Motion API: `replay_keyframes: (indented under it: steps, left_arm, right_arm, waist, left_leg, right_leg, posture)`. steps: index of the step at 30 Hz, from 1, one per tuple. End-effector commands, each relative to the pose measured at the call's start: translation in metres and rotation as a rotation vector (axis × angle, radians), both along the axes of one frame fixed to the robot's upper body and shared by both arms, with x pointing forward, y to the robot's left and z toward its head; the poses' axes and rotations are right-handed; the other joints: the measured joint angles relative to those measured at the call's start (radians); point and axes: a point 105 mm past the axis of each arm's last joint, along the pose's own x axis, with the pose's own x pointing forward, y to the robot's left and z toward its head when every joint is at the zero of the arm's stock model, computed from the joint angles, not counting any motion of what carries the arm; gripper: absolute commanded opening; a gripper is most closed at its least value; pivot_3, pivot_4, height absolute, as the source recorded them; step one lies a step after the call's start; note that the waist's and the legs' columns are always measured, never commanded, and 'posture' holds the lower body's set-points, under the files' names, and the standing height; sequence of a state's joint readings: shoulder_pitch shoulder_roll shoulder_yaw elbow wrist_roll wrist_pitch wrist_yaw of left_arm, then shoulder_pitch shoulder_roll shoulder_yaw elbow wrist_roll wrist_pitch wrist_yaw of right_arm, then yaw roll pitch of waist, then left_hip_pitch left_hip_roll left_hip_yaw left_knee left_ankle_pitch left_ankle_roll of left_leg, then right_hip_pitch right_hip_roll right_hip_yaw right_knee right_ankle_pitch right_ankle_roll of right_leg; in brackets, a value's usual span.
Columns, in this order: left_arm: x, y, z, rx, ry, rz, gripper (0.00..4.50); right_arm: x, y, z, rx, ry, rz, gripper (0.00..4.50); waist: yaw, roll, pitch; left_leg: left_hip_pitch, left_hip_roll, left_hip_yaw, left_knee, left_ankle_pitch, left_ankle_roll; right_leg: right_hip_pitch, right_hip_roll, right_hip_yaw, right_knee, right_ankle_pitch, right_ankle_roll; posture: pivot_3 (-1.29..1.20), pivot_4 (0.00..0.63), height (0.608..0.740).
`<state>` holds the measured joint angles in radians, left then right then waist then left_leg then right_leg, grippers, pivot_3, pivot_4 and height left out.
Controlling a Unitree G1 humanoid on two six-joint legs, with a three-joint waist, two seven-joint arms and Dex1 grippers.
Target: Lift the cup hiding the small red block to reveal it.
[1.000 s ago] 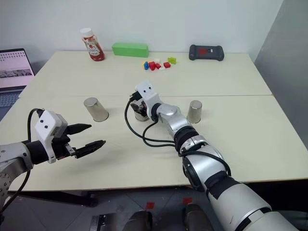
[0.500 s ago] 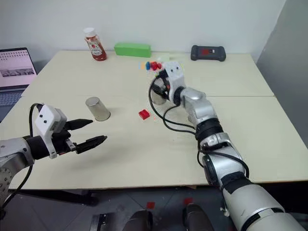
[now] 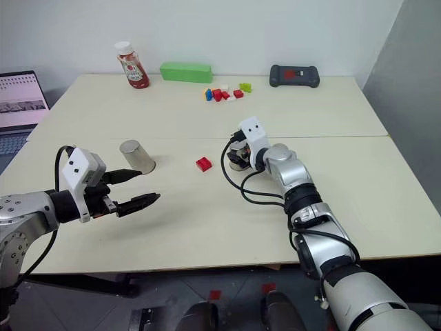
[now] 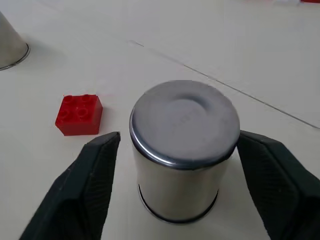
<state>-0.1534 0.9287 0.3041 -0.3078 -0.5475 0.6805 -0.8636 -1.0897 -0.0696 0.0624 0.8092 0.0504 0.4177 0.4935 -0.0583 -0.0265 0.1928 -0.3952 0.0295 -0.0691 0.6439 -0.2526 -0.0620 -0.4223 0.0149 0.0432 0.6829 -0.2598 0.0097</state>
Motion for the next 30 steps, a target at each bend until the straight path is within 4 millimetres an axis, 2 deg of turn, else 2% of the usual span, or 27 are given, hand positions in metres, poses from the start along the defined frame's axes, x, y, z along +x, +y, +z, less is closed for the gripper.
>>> replay_keyframes:
  steps: [1, 6, 9, 12, 14, 16, 19, 22, 26, 30]
  left_arm:
    - [0.001, -0.003, 0.009, 0.009, -0.049, -0.015, 4.5]
    - [0.005, 0.002, 0.012, -0.003, -0.08, 0.018, 4.5]
    - [0.005, 0.011, 0.012, 0.029, -0.093, 0.068, 4.5]
    - [0.001, 0.021, 0.012, 0.073, -0.102, 0.113, 4.5]
    - [-0.001, 0.024, 0.011, 0.103, -0.108, 0.125, 4.5]
    - [-0.005, 0.033, 0.002, 0.168, -0.093, 0.147, 4.5]
    - [-0.007, 0.039, -0.001, 0.176, -0.1, 0.173, 4.5]
    - [-0.008, 0.041, -0.002, 0.166, -0.107, 0.175, 4.5]
    - [-0.009, 0.043, -0.004, 0.16, -0.099, 0.17, 4.5]
    - [-0.01, 0.04, -0.002, 0.124, -0.109, 0.154, 4.5]
  right_arm:
    - [0.001, 0.003, 0.048, 0.122, -0.097, 0.012, 4.46]
    - [-0.011, -0.004, 0.096, 0.214, -0.233, 0.04, 4.46]
    - [-0.033, -0.008, 0.116, 0.262, -0.301, 0.124, 4.46]
    - [-0.071, -0.014, 0.106, 0.196, -0.33, 0.287, 4.46]
    - [-0.087, -0.018, 0.096, 0.165, -0.315, 0.341, 4.46]
    - [-0.113, -0.034, 0.066, 0.126, -0.256, 0.401, 4.46]
    - [-0.136, -0.051, 0.036, 0.082, -0.19, 0.419, 4.46]
    - [-0.139, -0.062, 0.021, 0.025, -0.175, 0.377, 4.46]
    - [-0.132, -0.067, 0.021, 0.002, -0.197, 0.334, 4.46]
    - [-0.129, -0.069, 0.022, -0.009, -0.205, 0.33, 4.46]
  waist:
    - [0.001, 0.0, 0.0]
    - [0.001, 0.0, 0.0]
    - [0.002, 0.0, 0.0]
    - [0.005, 0.0, 0.0]
    - [0.008, 0.0, 0.0]
    - [0.011, 0.0, 0.0]
    - [0.02, 0.0, 0.0]
    - [0.019, 0.001, 0.0]
    - [0.007, 0.0, 0.0]
    - [0.007, 0.0, 0.0]
  left_leg:
    - [0.0, 0.0, 0.0, 0.0, 0.0, 0.0]
    - [-0.001, 0.0, 0.0, -0.001, 0.0, 0.0]
    - [-0.002, 0.0, -0.001, 0.0, 0.0, 0.0]
    - [-0.002, 0.0, -0.002, -0.001, 0.0, 0.0]
    - [-0.002, 0.0, -0.002, -0.001, 0.0, 0.0]
    - [-0.002, 0.0, -0.003, 0.0, 0.0, 0.0]
    - [-0.002, 0.0, -0.003, 0.0, 0.0, 0.0]
    - [-0.002, 0.0, -0.002, 0.0, 0.0, 0.0]
    - [0.006, 0.001, 0.002, 0.001, 0.0, 0.001]
    - [0.006, 0.001, 0.003, 0.001, 0.002, 0.003]
  right_leg:
    - [0.0, 0.0, 0.0, 0.0, 0.0, 0.0]
    - [-0.001, 0.0, 0.0, 0.0, 0.0, 0.0]
    - [-0.002, 0.0, -0.001, 0.0, 0.0, 0.0]
    - [-0.001, -0.001, -0.002, -0.001, 0.0, 0.0]
    - [-0.001, -0.001, -0.002, -0.001, 0.0, 0.0]
    - [0.0, -0.001, -0.002, -0.001, 0.0, 0.0]
    - [0.0, -0.002, -0.002, -0.002, 0.0, 0.0]
    - [0.0, -0.001, -0.002, -0.002, -0.003, 0.005]
    - [0.003, 0.0, 0.0, -0.001, -0.001, 0.006]
    - [0.003, 0.0, 0.001, 0.0, 0.0, 0.007]
  posture:
    - [0.0, 0.15, 0.74]
    - [0.0, 0.15, 0.74]
    - [0.0, 0.15, 0.74]
    - [0.0, 0.15, 0.74]
    - [0.0, 0.15, 0.74]
    - [0.0, 0.15, 0.74]
    - [0.0, 0.15, 0.74]
    - [0.0, 0.15, 0.74]
    - [0.0, 0.15, 0.74]
    - [0.0, 0.15, 0.74]
